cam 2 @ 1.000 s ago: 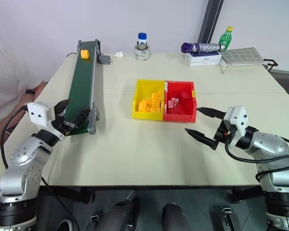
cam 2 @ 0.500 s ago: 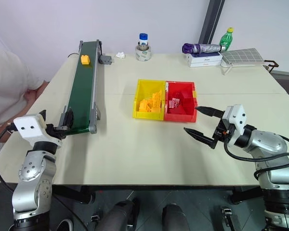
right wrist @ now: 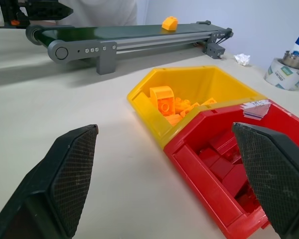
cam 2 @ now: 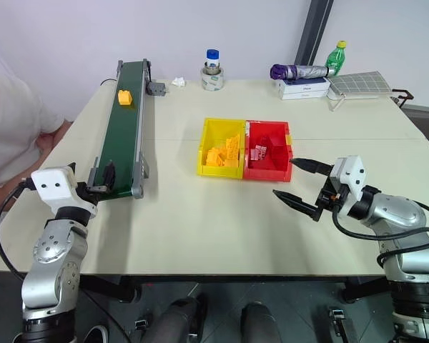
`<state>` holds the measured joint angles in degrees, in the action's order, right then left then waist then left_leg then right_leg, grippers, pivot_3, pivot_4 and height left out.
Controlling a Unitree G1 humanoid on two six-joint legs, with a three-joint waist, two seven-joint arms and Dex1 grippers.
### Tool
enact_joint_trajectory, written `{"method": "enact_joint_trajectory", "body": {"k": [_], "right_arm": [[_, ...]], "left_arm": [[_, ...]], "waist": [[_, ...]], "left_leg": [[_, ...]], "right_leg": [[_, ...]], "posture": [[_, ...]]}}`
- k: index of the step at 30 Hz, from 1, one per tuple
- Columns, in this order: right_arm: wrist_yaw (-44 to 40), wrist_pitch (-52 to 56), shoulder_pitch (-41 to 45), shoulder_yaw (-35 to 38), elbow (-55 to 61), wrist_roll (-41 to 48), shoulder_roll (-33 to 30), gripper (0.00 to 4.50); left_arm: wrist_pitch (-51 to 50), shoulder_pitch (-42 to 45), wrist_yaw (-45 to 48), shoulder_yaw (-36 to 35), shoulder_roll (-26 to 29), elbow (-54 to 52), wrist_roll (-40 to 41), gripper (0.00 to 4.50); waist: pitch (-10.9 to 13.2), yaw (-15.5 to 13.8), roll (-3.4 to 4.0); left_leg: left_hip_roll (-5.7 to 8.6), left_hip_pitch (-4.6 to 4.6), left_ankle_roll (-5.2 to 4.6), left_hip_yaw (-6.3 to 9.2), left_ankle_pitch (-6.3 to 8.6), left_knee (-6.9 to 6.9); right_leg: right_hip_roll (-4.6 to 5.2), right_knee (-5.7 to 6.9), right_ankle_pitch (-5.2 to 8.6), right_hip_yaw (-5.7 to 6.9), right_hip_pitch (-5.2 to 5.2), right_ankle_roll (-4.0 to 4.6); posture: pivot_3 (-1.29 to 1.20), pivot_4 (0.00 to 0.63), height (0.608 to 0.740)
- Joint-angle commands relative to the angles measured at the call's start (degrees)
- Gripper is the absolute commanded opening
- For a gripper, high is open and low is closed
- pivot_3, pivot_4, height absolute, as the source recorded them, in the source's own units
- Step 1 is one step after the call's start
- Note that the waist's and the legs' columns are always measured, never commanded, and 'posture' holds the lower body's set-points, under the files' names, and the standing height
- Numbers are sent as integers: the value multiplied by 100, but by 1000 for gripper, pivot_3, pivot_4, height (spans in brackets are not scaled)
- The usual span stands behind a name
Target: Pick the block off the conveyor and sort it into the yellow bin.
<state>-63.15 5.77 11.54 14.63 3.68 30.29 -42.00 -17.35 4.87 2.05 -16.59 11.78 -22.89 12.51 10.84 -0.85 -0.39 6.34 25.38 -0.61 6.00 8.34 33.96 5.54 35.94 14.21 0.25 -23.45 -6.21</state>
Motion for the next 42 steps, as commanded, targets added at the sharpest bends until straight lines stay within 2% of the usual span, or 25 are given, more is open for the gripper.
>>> {"method": "enact_joint_trajectory", "body": {"k": [1,14,20,25,29,36,42], "right_arm": [[18,-87,17,126,89,40,-17,4500],[36,-81,-4,150,116,49,-27,4500],[60,-74,4,143,128,55,-19,4500],[85,-75,3,124,149,55,-3,4500],[125,-88,-27,132,186,65,21,4500],[208,-80,-107,140,305,70,63,4500],[253,-74,-204,187,385,97,40,4500]], "left_arm": [[12,166,-52,-49,53,-52,-21,4456],[27,276,-46,-62,69,49,-32,4456],[-368,649,-68,-171,207,222,109,4456],[-919,1165,295,-126,742,725,202,4456],[-955,1635,512,-90,1089,1320,157,4456],[-876,2498,895,111,1244,2387,174,4456],[-712,2840,1076,254,1299,2979,49,4456]], "waist": [[0,2,0],[0,3,0],[0,-2,0],[0,6,0],[0,7,0],[1,1,-1],[1,17,-1]], "left_leg": [[0,0,0,0,0,0],[0,0,0,0,0,0],[0,0,0,0,0,0],[0,0,0,0,0,0],[0,0,0,0,0,0],[4,0,0,0,0,2],[4,0,0,0,0,1]], "right_leg": [[0,0,0,0,0,0],[0,0,0,0,-1,0],[0,1,0,1,-1,0],[-1,5,0,2,-2,-1],[-2,5,0,2,-5,-1],[0,6,-1,2,-4,-3],[-1,7,-3,1,-8,-6]], "posture": [[0,150,740],[0,150,740],[0,150,740],[0,150,740],[0,150,740],[0,150,740],[0,150,740]]}}
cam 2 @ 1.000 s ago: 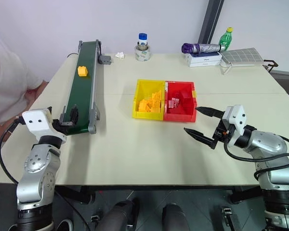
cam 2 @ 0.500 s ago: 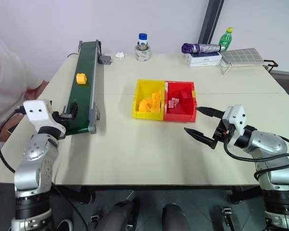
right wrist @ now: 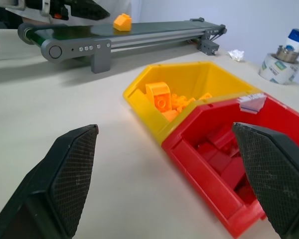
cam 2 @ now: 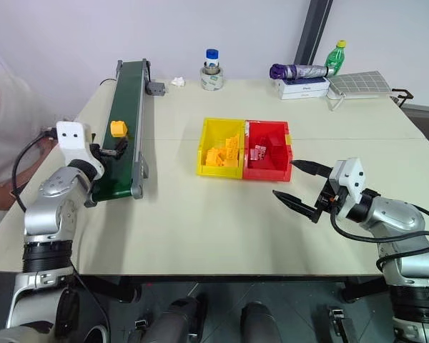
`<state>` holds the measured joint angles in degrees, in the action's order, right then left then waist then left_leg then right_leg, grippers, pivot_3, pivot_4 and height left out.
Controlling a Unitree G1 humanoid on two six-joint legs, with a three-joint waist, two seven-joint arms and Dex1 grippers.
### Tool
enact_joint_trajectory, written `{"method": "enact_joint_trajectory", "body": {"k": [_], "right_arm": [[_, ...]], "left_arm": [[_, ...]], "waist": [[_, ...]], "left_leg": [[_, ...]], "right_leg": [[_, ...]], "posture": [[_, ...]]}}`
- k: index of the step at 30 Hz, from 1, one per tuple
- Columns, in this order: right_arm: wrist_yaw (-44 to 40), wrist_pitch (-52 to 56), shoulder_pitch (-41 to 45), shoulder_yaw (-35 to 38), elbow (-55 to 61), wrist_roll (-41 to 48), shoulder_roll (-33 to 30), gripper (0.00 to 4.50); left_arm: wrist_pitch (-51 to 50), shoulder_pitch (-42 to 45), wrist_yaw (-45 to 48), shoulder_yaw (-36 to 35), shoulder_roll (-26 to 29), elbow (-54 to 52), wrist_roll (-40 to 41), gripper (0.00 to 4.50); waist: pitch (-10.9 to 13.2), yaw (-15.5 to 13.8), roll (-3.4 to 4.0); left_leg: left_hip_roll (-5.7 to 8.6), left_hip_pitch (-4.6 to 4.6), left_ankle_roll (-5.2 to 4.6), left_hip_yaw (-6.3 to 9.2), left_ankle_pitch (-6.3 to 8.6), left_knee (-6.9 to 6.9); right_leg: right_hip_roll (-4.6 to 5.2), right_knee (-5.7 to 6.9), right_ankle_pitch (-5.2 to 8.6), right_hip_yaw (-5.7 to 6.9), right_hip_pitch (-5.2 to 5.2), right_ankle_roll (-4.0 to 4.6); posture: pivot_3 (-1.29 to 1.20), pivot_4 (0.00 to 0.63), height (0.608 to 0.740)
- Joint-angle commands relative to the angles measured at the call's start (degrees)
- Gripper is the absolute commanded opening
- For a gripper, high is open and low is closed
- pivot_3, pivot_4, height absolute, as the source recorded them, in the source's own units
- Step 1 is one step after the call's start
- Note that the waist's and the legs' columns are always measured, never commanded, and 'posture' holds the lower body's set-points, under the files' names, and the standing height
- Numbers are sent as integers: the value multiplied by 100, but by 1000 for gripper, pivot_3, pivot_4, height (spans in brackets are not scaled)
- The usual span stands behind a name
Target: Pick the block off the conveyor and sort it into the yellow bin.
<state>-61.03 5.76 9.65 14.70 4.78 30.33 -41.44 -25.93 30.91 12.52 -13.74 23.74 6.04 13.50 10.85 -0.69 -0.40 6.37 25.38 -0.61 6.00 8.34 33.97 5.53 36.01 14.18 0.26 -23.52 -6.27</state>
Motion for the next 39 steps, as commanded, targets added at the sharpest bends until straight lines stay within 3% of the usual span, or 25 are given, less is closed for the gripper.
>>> {"method": "enact_joint_trajectory", "body": {"k": [1,10,14,16,17,23,28,34,39], "right_arm": [[51,-68,-32,187,295,96,-18,4500],[95,-43,-106,220,372,111,-48,4500],[96,-39,-95,215,373,114,-57,4500],[92,-38,-86,217,360,116,-65,4500],[89,-37,-88,220,358,119,-69,4500],[71,-35,-59,218,321,116,-87,4500],[69,-36,-16,214,291,106,-91,4500],[121,-31,16,215,316,81,-66,4500],[189,6,-79,287,446,92,-78,4500]], "left_arm": [[144,285,24,-68,76,140,-11,4456],[148,509,-28,-77,35,486,-46,4456],[-268,414,-231,-187,-118,304,92,2645],[-262,377,-208,-164,-125,177,83,1515],[-270,362,-214,-153,-123,122,75,1233],[-27,509,-80,-14,-250,-394,194,1282],[-160,822,-40,221,-839,-708,484,1282],[419,1591,-225,992,-1930,443,16,1282],[1136,2379,-329,1131,-2516,1936,-199,1282]], "waist": [[0,-1,0],[0,-7,0],[0,-8,0],[0,-8,-1],[0,-8,-1],[1,-10,-1],[1,-30,-3],[2,-75,-6],[3,-90,-7]], "left_leg": [[0,0,0,0,0,0],[0,0,0,0,0,3],[0,0,0,0,0,3],[0,0,0,0,0,3],[0,0,0,0,0,4],[0,0,0,0,0,5],[2,1,0,0,0,12],[6,0,-1,0,-1,22],[5,0,-1,-2,-1,22]], "right_leg": [[0,2,-1,0,0,-1],[0,3,-3,0,1,-5],[0,3,-5,0,1,-9],[1,4,-6,0,2,-11],[0,4,-7,0,2,-12],[1,4,-6,0,2,-11],[2,3,-5,1,7,-10],[2,2,-11,1,14,-19],[0,2,-13,4,11,-25]], "posture": [[0,150,740],[0,150,740],[0,150,740],[0,150,740],[0,150,740],[0,150,740],[0,150,740],[0,150,740],[0,150,740]]}}
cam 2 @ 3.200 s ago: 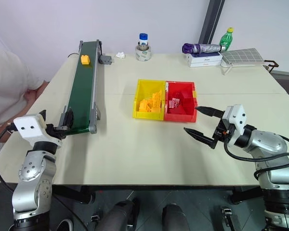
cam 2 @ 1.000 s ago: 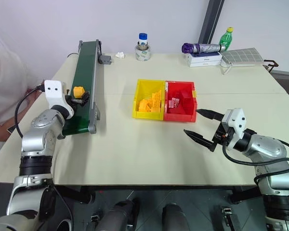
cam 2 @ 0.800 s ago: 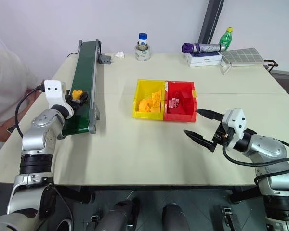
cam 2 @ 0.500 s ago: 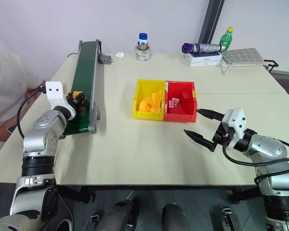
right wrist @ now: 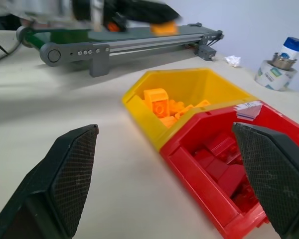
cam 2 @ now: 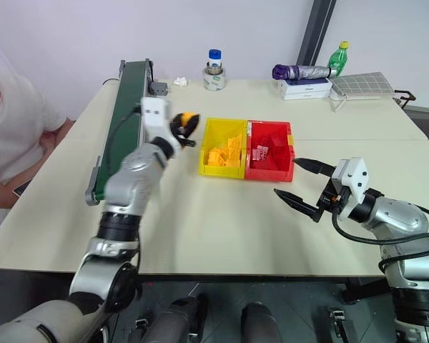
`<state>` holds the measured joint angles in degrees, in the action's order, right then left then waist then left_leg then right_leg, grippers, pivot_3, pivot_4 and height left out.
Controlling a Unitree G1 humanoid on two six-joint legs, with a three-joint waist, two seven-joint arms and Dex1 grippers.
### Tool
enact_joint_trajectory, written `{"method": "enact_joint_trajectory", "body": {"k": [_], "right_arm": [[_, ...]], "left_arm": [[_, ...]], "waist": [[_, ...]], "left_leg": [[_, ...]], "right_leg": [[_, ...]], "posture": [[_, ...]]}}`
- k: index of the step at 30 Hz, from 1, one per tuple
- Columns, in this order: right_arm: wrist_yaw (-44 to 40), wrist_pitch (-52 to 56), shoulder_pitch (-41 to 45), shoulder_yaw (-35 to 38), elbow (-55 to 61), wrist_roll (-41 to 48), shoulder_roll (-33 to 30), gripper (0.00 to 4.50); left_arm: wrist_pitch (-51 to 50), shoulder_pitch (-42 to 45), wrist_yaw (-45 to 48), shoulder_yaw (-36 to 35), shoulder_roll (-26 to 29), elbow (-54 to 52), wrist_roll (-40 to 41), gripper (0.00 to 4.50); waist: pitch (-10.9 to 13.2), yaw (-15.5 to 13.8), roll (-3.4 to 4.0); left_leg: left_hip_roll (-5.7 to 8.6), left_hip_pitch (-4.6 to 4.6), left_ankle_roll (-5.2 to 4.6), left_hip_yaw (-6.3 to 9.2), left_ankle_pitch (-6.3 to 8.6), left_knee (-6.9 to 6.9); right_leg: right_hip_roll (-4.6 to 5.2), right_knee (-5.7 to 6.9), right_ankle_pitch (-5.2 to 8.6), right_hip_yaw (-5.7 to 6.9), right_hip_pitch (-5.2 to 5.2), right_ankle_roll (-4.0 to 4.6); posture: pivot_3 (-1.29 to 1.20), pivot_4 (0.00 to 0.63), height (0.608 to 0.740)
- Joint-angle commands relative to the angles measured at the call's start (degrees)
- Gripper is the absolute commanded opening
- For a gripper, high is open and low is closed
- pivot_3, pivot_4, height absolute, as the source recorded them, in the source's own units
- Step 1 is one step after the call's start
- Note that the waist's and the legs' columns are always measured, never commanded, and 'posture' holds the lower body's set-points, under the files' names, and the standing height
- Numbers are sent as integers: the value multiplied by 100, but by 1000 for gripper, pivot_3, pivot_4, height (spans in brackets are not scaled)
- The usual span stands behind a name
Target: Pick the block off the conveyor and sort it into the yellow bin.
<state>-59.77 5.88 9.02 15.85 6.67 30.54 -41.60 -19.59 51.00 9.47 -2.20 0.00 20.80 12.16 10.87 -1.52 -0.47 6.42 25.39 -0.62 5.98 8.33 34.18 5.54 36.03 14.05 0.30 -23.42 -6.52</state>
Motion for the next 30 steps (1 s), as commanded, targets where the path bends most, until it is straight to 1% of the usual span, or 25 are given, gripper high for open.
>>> {"method": "enact_joint_trajectory", "body": {"k": [1,3,4,6,7,8,10,12,14,16,20,23,25,27,30], "right_arm": [[78,-3,-39,190,278,70,-66,4500],[118,6,-98,228,341,76,-70,4500],[140,15,-130,242,376,80,-69,4500],[166,14,-208,277,437,88,-72,4500],[176,18,-229,289,453,94,-72,4500],[186,21,-250,303,466,98,-73,4500],[202,19,-263,318,466,94,-75,4500],[207,26,-257,313,463,89,-74,4500],[197,35,-244,316,445,92,-76,4500],[166,32,-228,313,411,89,-86,4500],[123,36,-151,272,352,77,-85,4500],[41,11,-83,235,253,56,-96,4500],[6,0,-23,209,197,52,-82,4500],[-18,-25,24,182,155,39,-62,4500],[-14,-79,92,127,101,10,-1,4500]], "left_arm": [[632,484,-73,-38,-206,703,-104,1282],[944,672,121,-110,-342,1095,6,2340],[1056,742,102,-117,-369,1214,-12,2744],[1286,840,22,-137,-395,1363,-82,3782],[1387,860,2,-131,-386,1390,-124,4159],[1478,862,10,-134,-355,1367,-141,4427],[1563,806,123,-144,-237,1227,-126,4427],[1395,623,563,-172,-4,830,87,4427],[1211,405,943,-218,335,425,234,4427],[704,78,1241,-320,765,-93,452,4427],[-69,-845,1933,-302,1626,-1567,842,4427],[-478,-1853,2658,-611,2283,-2841,1560,4427],[-842,-2495,2919,-891,2740,-3386,1931,4427],[-877,-2957,3134,-1056,3187,-3511,1889,4427],[-819,-3203,3221,-1343,3543,-3237,1900,4427]], "waist": [[0,-12,0],[0,-20,-1],[1,-28,-1],[1,-53,-1],[1,-57,-1],[1,-62,-2],[1,-64,-2],[1,-54,-2],[0,-40,0],[-1,-23,2],[-1,59,2],[-1,95,3],[-2,96,6],[-2,97,7],[-3,67,9]], "left_leg": [[0,0,0,0,0,-1],[0,1,0,0,0,-1],[1,1,0,0,0,-1],[1,2,0,0,0,-1],[1,2,0,0,0,-1],[1,2,0,0,0,0],[1,2,0,0,0,0],[1,2,0,0,0,0],[1,1,0,0,0,-1],[-1,0,0,0,0,-1],[-2,-1,-1,0,0,-2],[-1,0,-1,1,0,-2],[-3,1,0,1,0,-4],[-7,-2,0,2,1,-6],[-11,-5,1,2,1,-16]], "right_leg": [[0,0,0,1,0,-1],[0,-2,1,2,0,-4],[1,-2,1,2,1,-5],[1,-2,1,2,0,-5],[0,-2,1,2,0,-5],[1,-2,1,2,0,-6],[0,-1,0,2,1,-6],[0,-1,0,2,0,-6],[-2,0,0,2,-2,-5],[-4,2,0,1,-3,-5],[-4,6,1,-2,-3,-4],[-1,3,7,-8,-4,9],[-1,2,12,-8,-5,18],[-1,5,12,-10,-6,22],[-1,6,11,-10,-4,29]], "posture": [[0,150,740],[0,150,740],[0,150,740],[0,150,740],[0,150,740],[0,150,740],[0,150,740],[0,150,740],[0,150,740],[0,150,740],[0,150,740],[0,150,740],[0,150,740],[0,150,740],[0,150,740]]}}
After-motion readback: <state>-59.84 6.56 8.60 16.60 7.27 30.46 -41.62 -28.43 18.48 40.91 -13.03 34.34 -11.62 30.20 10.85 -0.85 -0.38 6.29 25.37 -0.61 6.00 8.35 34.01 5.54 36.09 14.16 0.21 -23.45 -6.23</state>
